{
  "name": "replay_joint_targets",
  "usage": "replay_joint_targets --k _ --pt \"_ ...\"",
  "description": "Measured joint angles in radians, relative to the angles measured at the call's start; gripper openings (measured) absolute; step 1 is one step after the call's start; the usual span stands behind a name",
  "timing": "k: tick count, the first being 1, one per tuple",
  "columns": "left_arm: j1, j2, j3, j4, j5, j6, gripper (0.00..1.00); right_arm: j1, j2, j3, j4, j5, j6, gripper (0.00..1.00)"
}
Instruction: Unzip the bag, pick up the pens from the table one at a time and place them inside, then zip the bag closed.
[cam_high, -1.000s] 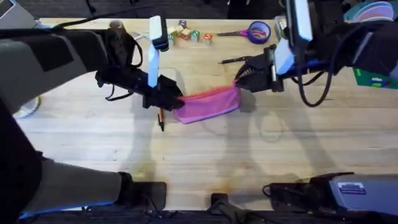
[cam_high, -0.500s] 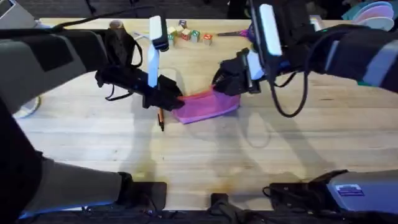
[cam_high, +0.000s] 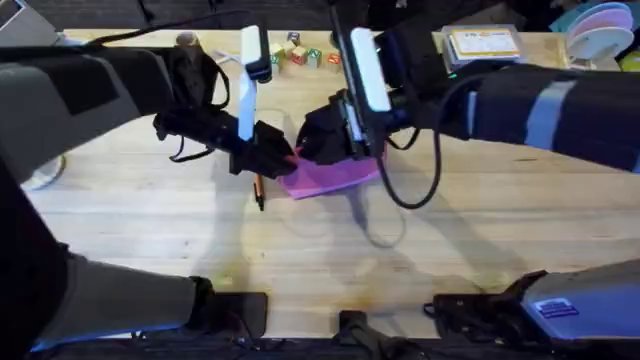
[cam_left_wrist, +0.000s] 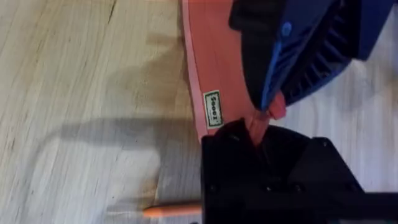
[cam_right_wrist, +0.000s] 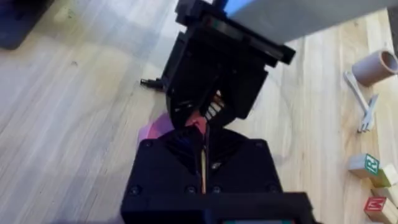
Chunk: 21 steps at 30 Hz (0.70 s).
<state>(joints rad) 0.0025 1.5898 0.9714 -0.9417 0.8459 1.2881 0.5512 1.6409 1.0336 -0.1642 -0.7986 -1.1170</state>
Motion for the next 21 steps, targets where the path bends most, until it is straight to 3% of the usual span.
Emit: replay_joint_targets --k 9,10,15,16,21 --pt "0.001 0.0 0.0 -0.002 -0.001 0.0 0.042 0.025 0.006 0.0 0.029 0.029 0.056 0.056" --pt "0.001 0.0 0.0 -0.002 -0.001 0.0 0.042 0.025 0.006 0.0 0.03 0.028 0.057 0.134" --pt "0.001 0.0 0.0 0.0 0.0 0.0 0.042 0.026 -0.001 0.011 0.031 0.013 0.067 0.859" --pt "0.001 0.0 0.0 0.0 0.0 0.0 0.042 0.025 -0.008 0.011 0.026 0.012 0.066 0.959" --pt "0.001 0.0 0.0 0.0 0.0 0.0 0.042 -0.013 -0.074 0.011 -0.018 0.005 0.068 0.996"
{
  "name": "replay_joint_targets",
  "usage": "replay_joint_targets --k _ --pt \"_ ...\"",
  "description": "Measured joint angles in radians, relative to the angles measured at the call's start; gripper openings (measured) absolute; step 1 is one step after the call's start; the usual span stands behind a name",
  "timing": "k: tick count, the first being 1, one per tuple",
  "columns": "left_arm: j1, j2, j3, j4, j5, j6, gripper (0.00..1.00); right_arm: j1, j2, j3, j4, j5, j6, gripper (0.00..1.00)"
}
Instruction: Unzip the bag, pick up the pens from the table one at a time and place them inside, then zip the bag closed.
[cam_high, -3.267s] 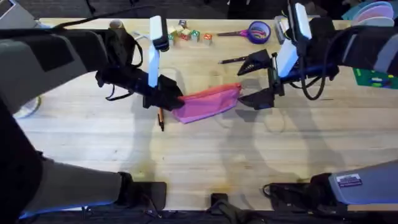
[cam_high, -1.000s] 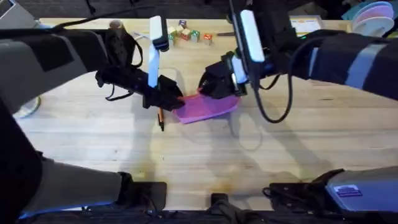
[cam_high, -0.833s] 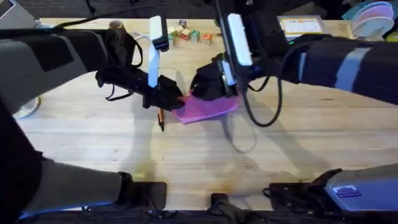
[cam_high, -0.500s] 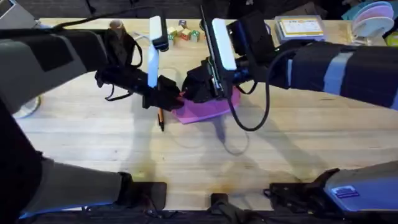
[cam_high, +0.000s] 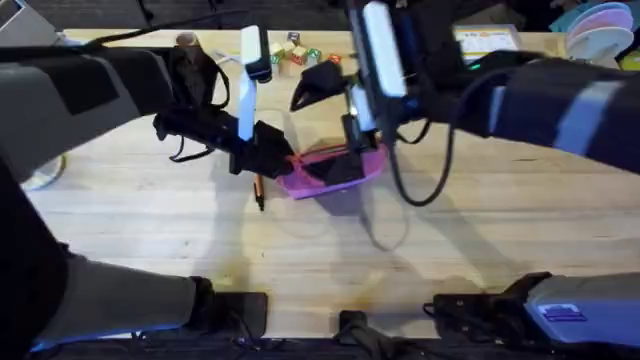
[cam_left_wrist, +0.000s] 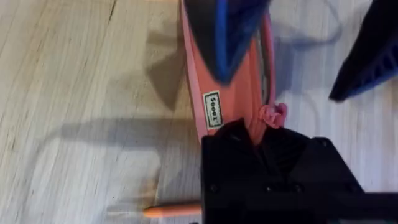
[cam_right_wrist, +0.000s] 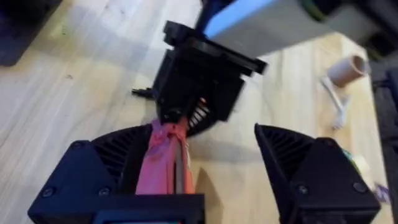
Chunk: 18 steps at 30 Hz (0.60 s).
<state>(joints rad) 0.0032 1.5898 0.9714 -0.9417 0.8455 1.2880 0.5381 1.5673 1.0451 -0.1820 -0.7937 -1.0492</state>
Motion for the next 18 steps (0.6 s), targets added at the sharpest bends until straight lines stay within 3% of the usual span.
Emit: replay_joint_targets --k 9,12,17,18 --pt "0.0 0.0 0.0 0.0 0.0 0.0 0.043 -0.106 -0.125 0.001 -0.128 -0.002 0.002 0.996" --pt "0.0 0.0 0.0 0.0 0.0 0.001 0.085 -0.115 -0.184 0.002 -0.205 0.056 0.003 0.996" --pt "0.0 0.0 0.0 0.0 0.003 0.003 0.842 -0.115 -0.216 0.002 -0.246 0.113 0.003 0.996" --pt "0.0 0.0 0.0 -0.001 0.004 0.001 0.958 -0.115 -0.218 0.002 -0.249 0.12 0.003 0.996"
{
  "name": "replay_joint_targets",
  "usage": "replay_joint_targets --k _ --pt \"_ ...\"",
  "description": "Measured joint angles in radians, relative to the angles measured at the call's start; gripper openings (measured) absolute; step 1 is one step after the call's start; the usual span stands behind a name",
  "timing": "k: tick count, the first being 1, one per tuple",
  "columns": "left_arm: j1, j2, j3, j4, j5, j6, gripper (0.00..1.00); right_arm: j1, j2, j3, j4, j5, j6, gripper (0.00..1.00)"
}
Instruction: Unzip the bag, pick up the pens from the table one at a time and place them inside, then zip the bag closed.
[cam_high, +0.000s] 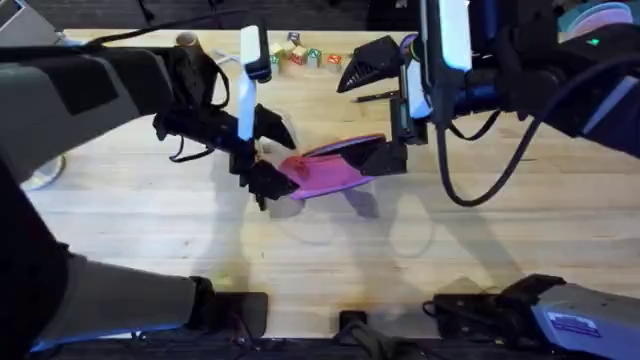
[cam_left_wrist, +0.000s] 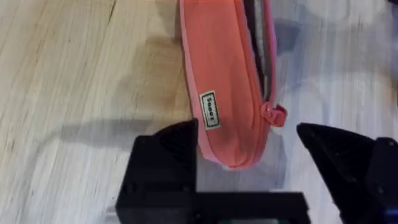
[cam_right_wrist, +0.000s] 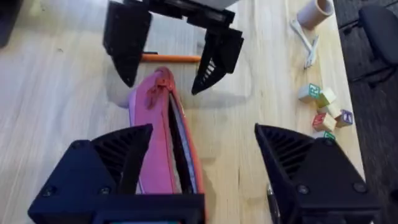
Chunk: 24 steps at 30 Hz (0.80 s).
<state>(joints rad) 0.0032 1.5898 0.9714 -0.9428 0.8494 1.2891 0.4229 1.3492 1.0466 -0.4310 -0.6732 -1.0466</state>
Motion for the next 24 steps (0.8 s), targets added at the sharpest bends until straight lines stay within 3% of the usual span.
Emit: replay_joint_targets --k 8,13,24 --pt "0.0 0.0 0.0 0.001 -0.001 0.002 0.994 0.0 -0.002 0.0 -0.02 0.031 0.0 0.996" --pt "0.0 -0.01 0.0 -0.059 -0.011 0.002 0.995 0.0 -0.002 0.002 -0.039 0.066 0.0 0.995" --pt "0.0 -0.276 0.057 -0.183 -0.076 0.002 0.995 0.013 -0.002 0.167 -0.293 0.181 0.0 0.993"
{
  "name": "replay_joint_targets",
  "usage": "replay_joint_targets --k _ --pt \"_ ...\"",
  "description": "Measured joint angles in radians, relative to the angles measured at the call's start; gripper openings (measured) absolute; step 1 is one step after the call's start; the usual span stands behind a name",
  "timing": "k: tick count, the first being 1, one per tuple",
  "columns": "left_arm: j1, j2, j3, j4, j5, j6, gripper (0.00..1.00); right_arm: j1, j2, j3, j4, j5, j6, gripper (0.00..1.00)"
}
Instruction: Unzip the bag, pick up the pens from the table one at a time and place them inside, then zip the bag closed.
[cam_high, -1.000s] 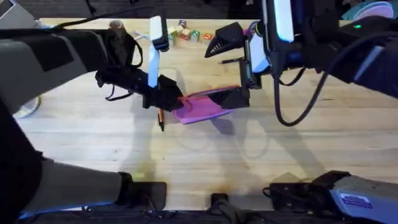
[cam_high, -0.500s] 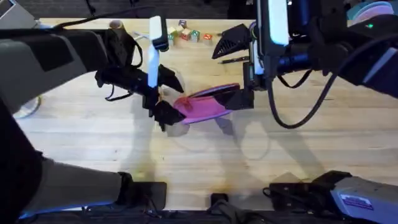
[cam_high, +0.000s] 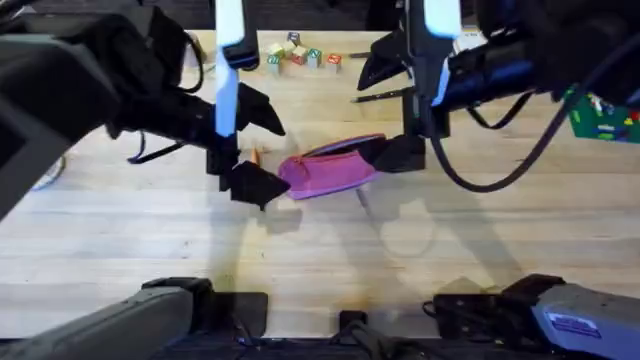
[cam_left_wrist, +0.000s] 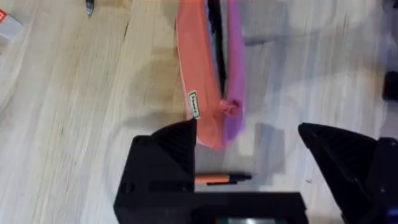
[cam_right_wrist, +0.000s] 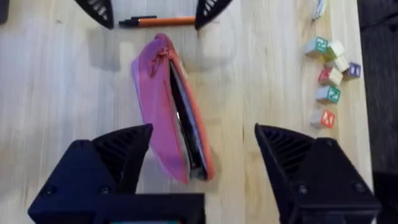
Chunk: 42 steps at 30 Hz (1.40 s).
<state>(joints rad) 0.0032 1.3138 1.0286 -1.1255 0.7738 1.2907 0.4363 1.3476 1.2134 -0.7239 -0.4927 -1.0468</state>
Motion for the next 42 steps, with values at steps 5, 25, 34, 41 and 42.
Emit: replay_joint_targets --k 5,25,34,41,42 --pt "0.0 -0.083 0.0 -0.074 -0.037 0.0 0.995 0.05 0.0 0.082 -0.087 0.095 0.0 0.995" --pt "0.0 -0.157 0.0 -0.109 -0.063 0.0 0.995 0.138 0.0 0.101 -0.147 0.171 -0.039 0.332" --pt "0.0 -0.157 0.0 -0.109 -0.063 0.0 0.995 0.138 0.023 0.101 -0.156 0.171 -0.003 0.031" --pt "0.0 -0.157 0.0 -0.109 -0.063 0.0 0.995 0.138 0.126 0.101 -0.156 0.171 0.001 0.031" --pt "0.0 -0.157 0.0 -0.109 -0.063 0.0 0.995 0.138 0.135 0.101 -0.156 0.171 0.001 0.031"
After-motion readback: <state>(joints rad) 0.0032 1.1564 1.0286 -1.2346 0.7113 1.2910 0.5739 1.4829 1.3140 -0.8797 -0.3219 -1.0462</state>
